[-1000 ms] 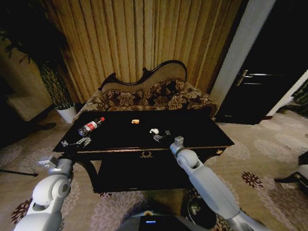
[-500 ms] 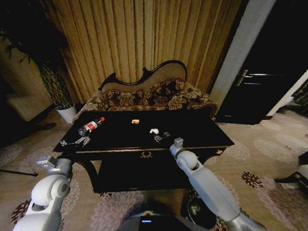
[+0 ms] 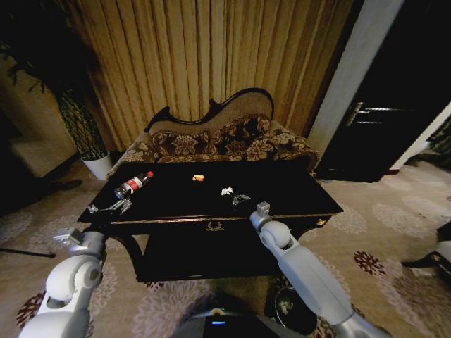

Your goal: Move to the front of the table and place the trash on the table into the trash bin.

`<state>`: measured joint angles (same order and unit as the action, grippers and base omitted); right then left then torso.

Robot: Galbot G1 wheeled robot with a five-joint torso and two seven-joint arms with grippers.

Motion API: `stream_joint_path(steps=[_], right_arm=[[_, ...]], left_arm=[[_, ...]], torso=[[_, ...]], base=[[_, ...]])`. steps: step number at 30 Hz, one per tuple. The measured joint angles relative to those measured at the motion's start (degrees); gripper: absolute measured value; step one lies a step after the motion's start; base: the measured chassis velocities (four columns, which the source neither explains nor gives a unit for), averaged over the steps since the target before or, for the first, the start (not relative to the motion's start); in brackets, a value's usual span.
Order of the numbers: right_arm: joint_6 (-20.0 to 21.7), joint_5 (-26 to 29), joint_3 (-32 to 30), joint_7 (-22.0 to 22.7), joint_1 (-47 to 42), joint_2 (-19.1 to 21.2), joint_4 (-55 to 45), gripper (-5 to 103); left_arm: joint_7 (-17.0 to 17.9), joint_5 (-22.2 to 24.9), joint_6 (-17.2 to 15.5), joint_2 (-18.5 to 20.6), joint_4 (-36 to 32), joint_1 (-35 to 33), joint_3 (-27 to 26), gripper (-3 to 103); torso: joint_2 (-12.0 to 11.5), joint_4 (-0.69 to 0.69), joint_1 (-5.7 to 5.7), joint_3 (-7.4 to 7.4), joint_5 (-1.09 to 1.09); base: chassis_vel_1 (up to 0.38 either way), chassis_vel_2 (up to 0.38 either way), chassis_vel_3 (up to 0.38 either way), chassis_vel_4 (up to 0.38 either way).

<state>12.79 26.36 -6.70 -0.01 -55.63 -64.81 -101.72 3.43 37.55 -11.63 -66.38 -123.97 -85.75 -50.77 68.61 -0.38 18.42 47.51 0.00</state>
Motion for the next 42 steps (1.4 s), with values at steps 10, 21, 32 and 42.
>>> stream_joint_path(steps=[10, 21, 32, 42], right_arm=[[0.5, 0.9, -11.0, 0.0, 1.5, 0.0, -2.5, 0], [2.0, -1.3, -20.4, 0.0, -2.0, 0.7, -0.4, 0], [2.1, -1.6, -23.2, 0.0, -3.1, 0.7, -1.0, 0], [1.9, -2.4, -24.3, 0.0, -5.0, -0.8, -1.4, 0]], left_arm=[[0.0, 0.2, 0.2, 0.0, 0.5, 0.2, -0.2, 100], [0.1, 1.2, 0.3, 1.3, 1.8, 1.1, 0.1, 100], [0.1, 1.8, 0.4, 2.2, 1.9, 0.9, -0.4, 100], [-0.1, 1.9, 0.6, 2.0, 2.4, 1.1, -0.1, 100]], torso=[[0.0, 0.00, 0.00, 0.00, 0.00], [0.0, -0.01, 0.00, 0.00, -0.01], [0.0, 0.00, 0.00, 0.00, 0.00], [0.0, 0.00, 0.01, 0.00, 0.00]], base=[[0.000, 0.000, 0.000, 0.000], [0.000, 0.000, 0.000, 0.000], [0.000, 0.000, 0.000, 0.000], [0.008, -0.009, -0.012, 0.010]])
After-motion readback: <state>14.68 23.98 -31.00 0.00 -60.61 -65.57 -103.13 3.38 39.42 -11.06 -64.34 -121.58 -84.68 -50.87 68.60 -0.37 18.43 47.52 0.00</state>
